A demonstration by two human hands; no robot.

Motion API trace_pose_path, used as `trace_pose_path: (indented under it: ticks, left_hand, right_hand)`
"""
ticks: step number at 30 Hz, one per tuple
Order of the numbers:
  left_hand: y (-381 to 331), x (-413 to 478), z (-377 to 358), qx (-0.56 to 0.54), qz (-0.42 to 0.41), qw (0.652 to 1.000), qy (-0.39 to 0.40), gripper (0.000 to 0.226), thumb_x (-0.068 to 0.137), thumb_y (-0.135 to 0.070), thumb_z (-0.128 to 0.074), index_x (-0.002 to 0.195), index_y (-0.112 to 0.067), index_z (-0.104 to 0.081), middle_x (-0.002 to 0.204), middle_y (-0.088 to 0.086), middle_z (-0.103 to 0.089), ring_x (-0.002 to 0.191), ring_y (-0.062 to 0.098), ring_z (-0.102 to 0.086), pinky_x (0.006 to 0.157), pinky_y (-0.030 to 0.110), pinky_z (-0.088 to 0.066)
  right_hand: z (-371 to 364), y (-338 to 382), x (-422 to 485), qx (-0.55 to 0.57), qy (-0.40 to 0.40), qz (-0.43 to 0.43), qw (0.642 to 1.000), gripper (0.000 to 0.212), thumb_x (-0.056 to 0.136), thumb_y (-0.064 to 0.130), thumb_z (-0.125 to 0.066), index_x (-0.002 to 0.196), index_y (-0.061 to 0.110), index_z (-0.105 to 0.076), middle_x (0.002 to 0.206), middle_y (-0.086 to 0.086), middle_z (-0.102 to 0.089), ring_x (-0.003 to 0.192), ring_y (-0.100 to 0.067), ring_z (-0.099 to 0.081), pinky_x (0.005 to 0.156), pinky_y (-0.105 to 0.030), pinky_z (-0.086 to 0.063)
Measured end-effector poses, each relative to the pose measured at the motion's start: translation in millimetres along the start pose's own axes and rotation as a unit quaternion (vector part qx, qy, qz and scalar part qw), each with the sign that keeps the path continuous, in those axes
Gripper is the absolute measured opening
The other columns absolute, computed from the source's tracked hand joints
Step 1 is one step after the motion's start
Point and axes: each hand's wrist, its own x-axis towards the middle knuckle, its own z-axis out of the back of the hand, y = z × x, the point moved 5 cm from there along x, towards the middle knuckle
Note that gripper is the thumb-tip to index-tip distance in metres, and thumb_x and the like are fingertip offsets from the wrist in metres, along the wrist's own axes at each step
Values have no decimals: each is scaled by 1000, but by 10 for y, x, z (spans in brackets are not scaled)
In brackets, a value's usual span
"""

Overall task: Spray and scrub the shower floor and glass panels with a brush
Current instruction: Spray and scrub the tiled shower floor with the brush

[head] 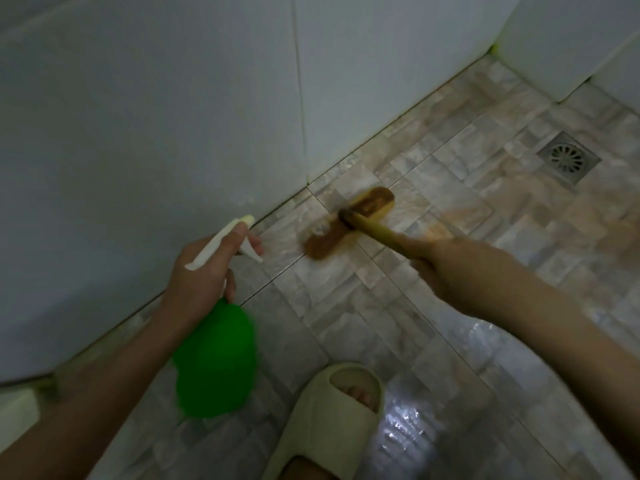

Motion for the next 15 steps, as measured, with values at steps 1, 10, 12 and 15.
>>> trace_pose_path:
  ticks: [1,10,12,15]
  left_hand:
    - [-25,7,-55,4,-2,1000,7,23,95,-52,-54,86,-55,-75,99,-6,-78,46,25,-49,42,17,-39]
    - [-146,158,-365,8,-27,998,53,23,94,-53,-54,85,-55,-75,99,-5,-78,59,45,-54,42,19,-40]
    - [-213,200,-464,15,-39,997,61,23,91,-58,-54,79,-58,-74,99,-7,-78,54,34,-52,43,19,-40]
    - [-285,306,-594,2,-42,997,65,21,84,-62,-54,81,-58,-74,98,-8,-78,60,44,-57,43,20,-40]
  right_hand:
    - [-52,73,128,21,-25,-6,999,63,105,29,-31,127,72,10,70,1,-52,58,-14,-54,62,-32,-55]
    - [64,-170,-66,51,23,-81,995,64,102,14,-33,123,64,1,81,4,-49,61,-12,-51,58,-29,-50]
    - [-8,-166,232,76,-38,-83,993,63,103,16,-35,140,58,-5,77,0,-54,63,-18,-57,58,-34,-53]
    - [-30,-350,468,109,-88,-139,980,56,104,20,-34,150,44,-13,72,-4,-53,60,-21,-56,53,-33,-48]
